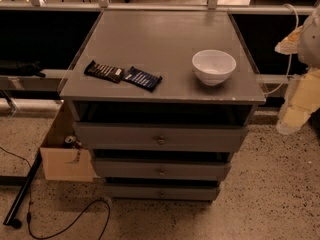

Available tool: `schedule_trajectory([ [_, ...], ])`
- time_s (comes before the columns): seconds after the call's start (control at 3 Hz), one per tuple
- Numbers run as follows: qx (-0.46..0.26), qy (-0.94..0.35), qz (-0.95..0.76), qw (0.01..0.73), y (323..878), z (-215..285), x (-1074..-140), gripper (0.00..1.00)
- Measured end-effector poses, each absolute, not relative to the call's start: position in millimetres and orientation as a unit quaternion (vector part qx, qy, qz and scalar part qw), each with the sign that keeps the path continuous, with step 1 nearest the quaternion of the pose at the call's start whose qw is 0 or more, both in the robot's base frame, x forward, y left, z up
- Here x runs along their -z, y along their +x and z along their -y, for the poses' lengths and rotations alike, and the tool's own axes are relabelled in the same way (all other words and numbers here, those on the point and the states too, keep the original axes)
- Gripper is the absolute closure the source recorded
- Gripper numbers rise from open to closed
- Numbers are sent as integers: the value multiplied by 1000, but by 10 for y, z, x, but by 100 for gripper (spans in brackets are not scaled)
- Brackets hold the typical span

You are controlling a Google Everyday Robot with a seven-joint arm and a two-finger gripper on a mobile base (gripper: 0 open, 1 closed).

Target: Open middle drawer

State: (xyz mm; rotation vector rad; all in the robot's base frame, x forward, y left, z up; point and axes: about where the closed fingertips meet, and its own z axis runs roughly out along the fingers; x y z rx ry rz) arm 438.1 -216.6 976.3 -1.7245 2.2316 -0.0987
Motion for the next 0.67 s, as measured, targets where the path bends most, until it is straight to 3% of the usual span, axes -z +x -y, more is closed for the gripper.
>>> schedule_trajectory([
  [0.33,35,-603,-781,160,4382,2165,-9766,0],
  [0.67,-20,-574,-801,169,4291,2172,-9440,0],
])
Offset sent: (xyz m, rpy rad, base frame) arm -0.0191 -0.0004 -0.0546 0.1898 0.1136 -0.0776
